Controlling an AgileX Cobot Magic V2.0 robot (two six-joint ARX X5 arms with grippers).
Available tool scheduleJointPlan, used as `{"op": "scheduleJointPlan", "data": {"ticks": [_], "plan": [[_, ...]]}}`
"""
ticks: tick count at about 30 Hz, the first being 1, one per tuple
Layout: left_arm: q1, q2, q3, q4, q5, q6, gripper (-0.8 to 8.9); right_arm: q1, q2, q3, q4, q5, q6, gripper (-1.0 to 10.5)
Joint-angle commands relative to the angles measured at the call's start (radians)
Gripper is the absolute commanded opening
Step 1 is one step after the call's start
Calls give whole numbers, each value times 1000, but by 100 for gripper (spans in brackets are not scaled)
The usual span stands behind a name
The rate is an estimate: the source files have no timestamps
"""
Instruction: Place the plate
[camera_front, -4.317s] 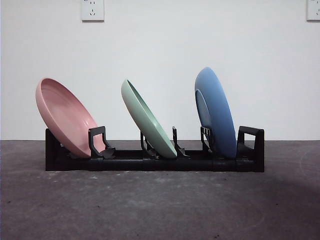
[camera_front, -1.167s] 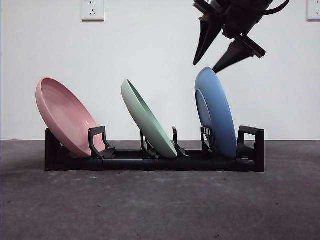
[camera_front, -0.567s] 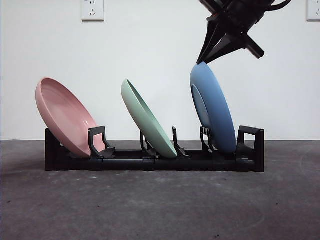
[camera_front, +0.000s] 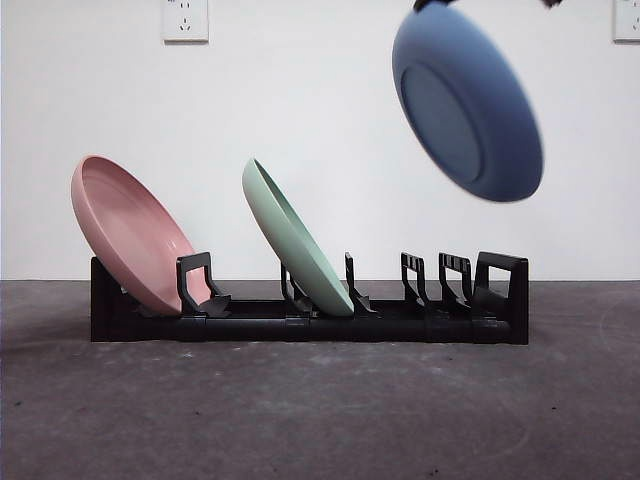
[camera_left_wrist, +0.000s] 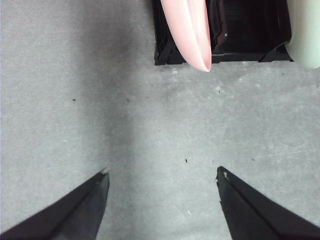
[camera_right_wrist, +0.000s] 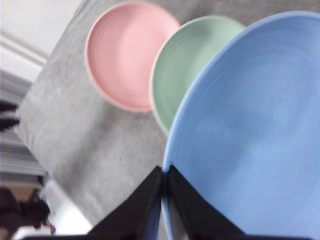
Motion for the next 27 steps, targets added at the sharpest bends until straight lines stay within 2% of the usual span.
{"op": "scheduleJointPlan", "data": {"ticks": [1,4,8,14,20,27], "plan": [[-1,8,27,8,3,11,344,43,-32,24,-21,58,-82,10],[-1,8,27,8,3,11,344,109,-73,20,-68,182,-119,11],[-1,8,27,11,3,11,344,195,-121,-2,-106,305,-139,11],[-1,8,27,28,3,11,344,301,-219,-134,-91,410,-139,11],[-1,8,27,30,3,11,344,420,-330,-350,-20,511,-128,11],[-1,8,27,43,3,11,344,561,-365,-533,67,613,-111,11]]}}
